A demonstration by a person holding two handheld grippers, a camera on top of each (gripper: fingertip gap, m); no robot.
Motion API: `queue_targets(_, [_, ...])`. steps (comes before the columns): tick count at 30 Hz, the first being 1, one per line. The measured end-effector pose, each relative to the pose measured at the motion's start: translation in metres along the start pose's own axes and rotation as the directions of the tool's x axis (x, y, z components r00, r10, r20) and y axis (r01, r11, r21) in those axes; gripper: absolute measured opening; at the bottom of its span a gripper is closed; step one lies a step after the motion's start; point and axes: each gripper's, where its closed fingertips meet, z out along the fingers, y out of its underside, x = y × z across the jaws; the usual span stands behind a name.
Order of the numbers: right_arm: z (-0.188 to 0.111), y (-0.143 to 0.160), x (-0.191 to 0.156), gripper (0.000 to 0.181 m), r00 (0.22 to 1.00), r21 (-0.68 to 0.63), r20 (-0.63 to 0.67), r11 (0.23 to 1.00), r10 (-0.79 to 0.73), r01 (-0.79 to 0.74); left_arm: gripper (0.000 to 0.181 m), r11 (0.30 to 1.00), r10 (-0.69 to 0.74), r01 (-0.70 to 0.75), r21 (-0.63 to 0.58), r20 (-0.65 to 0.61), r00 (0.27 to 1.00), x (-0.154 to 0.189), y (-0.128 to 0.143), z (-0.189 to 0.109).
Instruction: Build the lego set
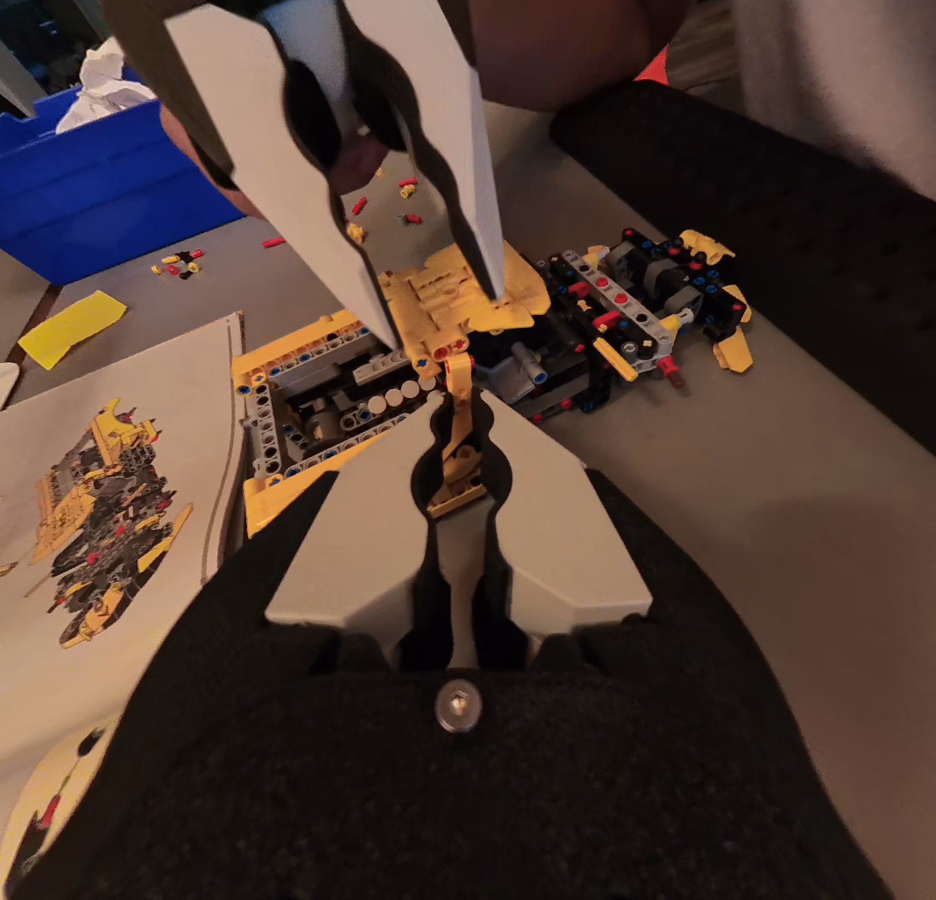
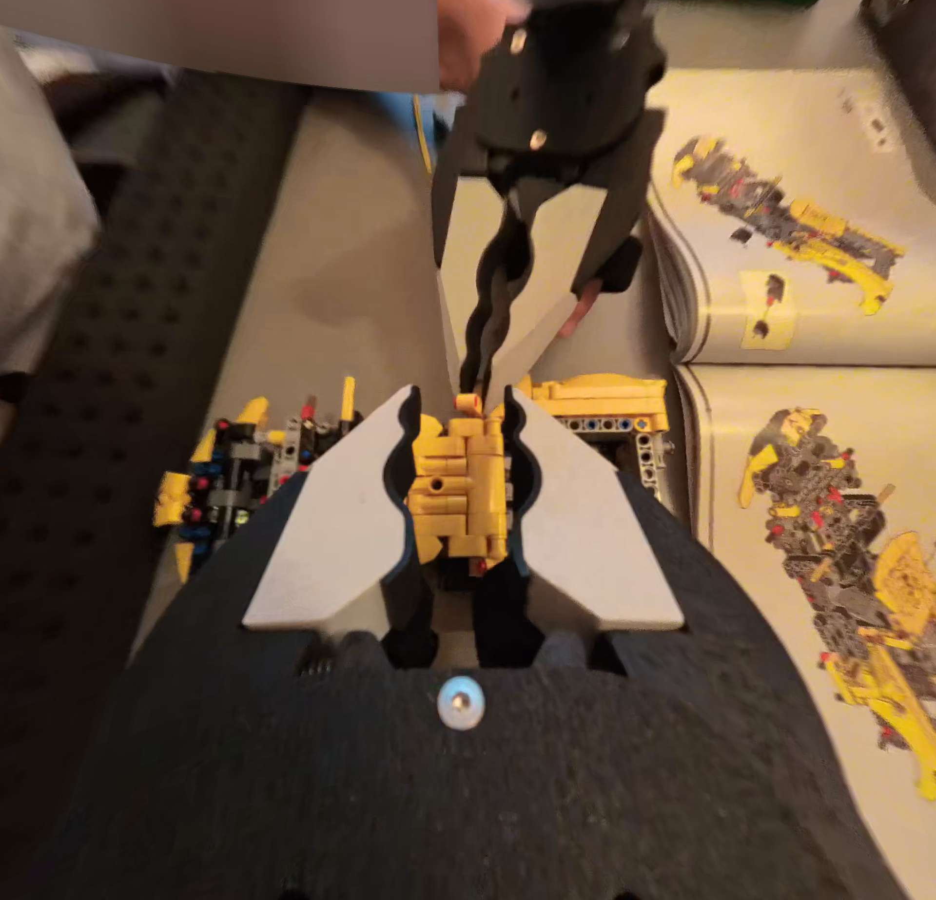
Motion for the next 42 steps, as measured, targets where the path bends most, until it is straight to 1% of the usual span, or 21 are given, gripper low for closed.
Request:
queue_targets(2, [0.009, 0.007, 0.002, 0.029, 0.999, -0.073, -0.021, 0.997, -0.035, 0.034, 0.007, 1.0, -0.016, 0.016, -0.001, -0.005, 1.0, -0.001, 0.0, 0.001])
queue_targets(4, [0.016, 0.015, 0.003, 0.02, 0.998, -0.14, -0.022, 0.989, -0.055, 0.051, 0.007, 1.0, -0.021, 0.021, -0.001, -0.006, 1.0, -0.001, 0.0, 0.001])
queue_targets(5, [0.017, 0.014, 0.0, 0.012, 0.997, -0.151, -0.009, 0.986, -0.074, 0.072, 0.007, 1.0, -0.022, 0.022, -0.001, -0.006, 1.0, -0.001, 0.0, 0.001])
queue_targets(7, [0.018, 0.015, 0.003, 0.01, 0.988, -0.208, -0.047, 0.969, -0.145, 0.133, 0.007, 1.0, -0.019, 0.019, -0.002, -0.003, 1.0, -0.001, 0.0, 0.001])
queue_targets(9, [0.018, 0.016, 0.004, 0.009, 0.982, -0.26, -0.059, 0.952, -0.181, 0.16, 0.007, 1.0, -0.02, 0.02, -0.002, 0.005, 1.0, -0.001, -0.001, 0.001])
queue_targets(12, [0.016, 0.017, 0.004, 0.009, 0.988, -0.292, -0.046, 0.948, -0.145, 0.126, 0.007, 0.998, -0.068, 0.068, -0.005, 0.033, 0.997, -0.003, -0.001, 0.001])
queue_targets(14, [0.015, 0.018, 0.005, 0.009, 0.993, -0.312, -0.03, 0.945, -0.117, 0.102, 0.011, 0.996, -0.094, 0.094, 0.0, 0.063, 0.994, -0.003, -0.003, 0.001])
queue_targets(19, [0.017, 0.017, 0.006, 0.009, 0.995, -0.386, 0.004, 0.918, -0.102, 0.095, 0.007, 0.997, -0.073, 0.076, -0.024, 0.133, 0.988, -0.005, 0.0, 0.001])
queue_targets(21, [0.017, 0.016, 0.008, 0.009, 0.996, -0.389, 0.008, 0.917, -0.091, 0.087, 0.007, 0.995, -0.087, 0.092, -0.03, 0.136, 0.987, -0.007, 0.0, 0.0])
queue_targets(23, [0.017, 0.016, 0.008, 0.009, 0.997, -0.367, 0.013, 0.927, -0.082, 0.081, 0.007, 0.992, -0.123, 0.127, -0.023, 0.133, 0.983, -0.007, 0.0, 0.001])
queue_targets(26, [0.019, 0.016, 0.005, 0.009, 0.998, -0.32, 0.039, 0.946, -0.043, 0.053, 0.007, 0.993, -0.113, 0.117, -0.031, 0.128, 0.985, -0.004, 0.001, 0.003])
queue_targets(30, [0.016, 0.018, 0.007, 0.009, 0.999, -0.313, 0.025, 0.949, -0.033, 0.039, 0.007, 0.988, -0.147, 0.152, -0.028, 0.135, 0.98, -0.007, 0.0, 0.005])
queue_targets(33, [0.013, 0.018, 0.011, 0.011, 1.0, -0.263, -0.006, 0.965, -0.018, 0.016, 0.006, 0.986, -0.163, 0.167, -0.024, 0.134, 0.978, -0.01, 0.0, 0.005])
queue_targets(34, [0.01, 0.017, 0.014, 0.023, 0.999, -0.23, -0.035, 0.973, -0.022, 0.013, 0.006, 0.988, -0.15, 0.155, -0.025, 0.137, 0.979, -0.01, 0.0, 0.006])
queue_targets(35, [0.004, 0.018, 0.015, 0.03, 0.998, -0.195, -0.054, 0.981, -0.017, 0.006, 0.007, 0.99, -0.136, 0.141, -0.027, 0.141, 0.981, -0.011, 0.0, 0.007])
queue_targets(37, [-0.014, 0.026, 0.016, 0.031, 0.998, -0.13, -0.067, 0.991, 0.02, -0.029, 0.006, 0.992, -0.118, 0.124, -0.028, 0.142, 0.983, -0.012, 0.0, 0.007])
queue_targets(39, [-0.032, 0.041, 0.019, 0.033, 0.996, -0.05, -0.068, 0.997, 0.057, -0.061, 0.006, 0.991, -0.124, 0.128, -0.024, 0.137, 0.983, -0.012, -0.001, 0.007])
queue_targets(42, [-0.048, 0.059, 0.019, 0.045, 0.992, 0.113, -0.008, 0.986, 0.124, -0.122, 0.006, 0.989, -0.143, 0.145, -0.009, 0.127, 0.982, -0.015, -0.002, 0.005])
